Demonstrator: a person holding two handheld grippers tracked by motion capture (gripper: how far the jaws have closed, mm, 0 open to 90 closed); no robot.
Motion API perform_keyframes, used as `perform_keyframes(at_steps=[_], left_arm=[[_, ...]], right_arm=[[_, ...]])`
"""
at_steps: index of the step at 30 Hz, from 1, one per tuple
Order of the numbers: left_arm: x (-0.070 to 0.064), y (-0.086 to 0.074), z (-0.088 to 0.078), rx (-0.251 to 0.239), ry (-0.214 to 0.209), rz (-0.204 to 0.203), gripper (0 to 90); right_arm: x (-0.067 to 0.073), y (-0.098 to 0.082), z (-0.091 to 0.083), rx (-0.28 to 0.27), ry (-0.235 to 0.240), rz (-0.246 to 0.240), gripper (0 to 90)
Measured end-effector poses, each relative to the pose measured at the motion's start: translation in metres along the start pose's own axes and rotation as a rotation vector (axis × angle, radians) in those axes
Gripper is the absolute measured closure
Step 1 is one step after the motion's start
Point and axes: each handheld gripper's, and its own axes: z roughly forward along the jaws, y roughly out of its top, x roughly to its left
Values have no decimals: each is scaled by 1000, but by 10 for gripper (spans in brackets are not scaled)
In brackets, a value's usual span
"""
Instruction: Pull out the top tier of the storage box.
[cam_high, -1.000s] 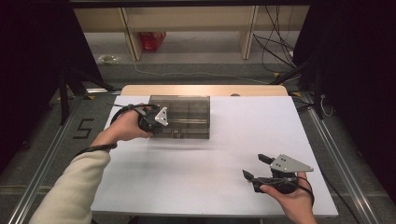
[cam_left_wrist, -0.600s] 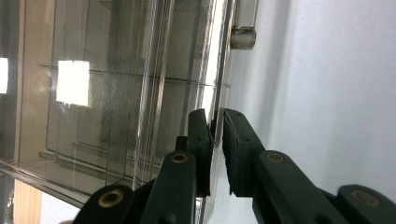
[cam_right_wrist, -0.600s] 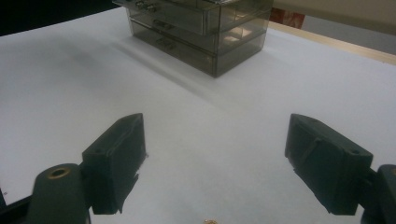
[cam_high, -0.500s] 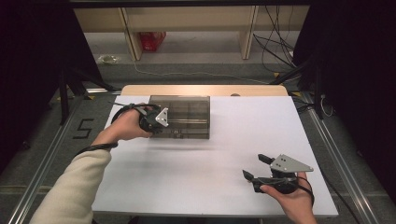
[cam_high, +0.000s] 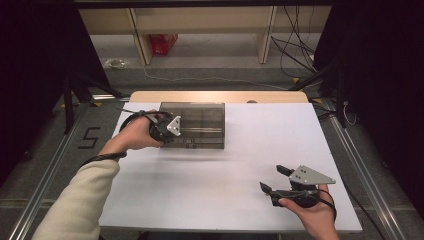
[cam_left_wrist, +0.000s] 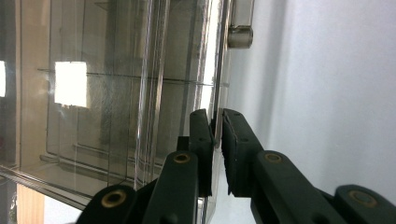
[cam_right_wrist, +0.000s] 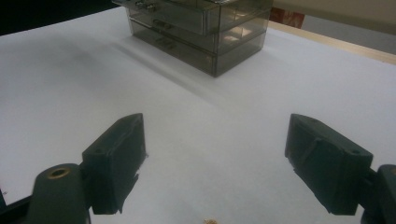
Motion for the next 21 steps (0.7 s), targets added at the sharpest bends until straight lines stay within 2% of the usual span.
perform_keyframes(at_steps=[6,21], left_arm=[[-1,-1,0,-2,3,20,829],[-7,-1,-2,-1,-1,18,831]], right_arm=[[0,0,0,3,2,0,212],[0,0,0,3,1,-2,212]])
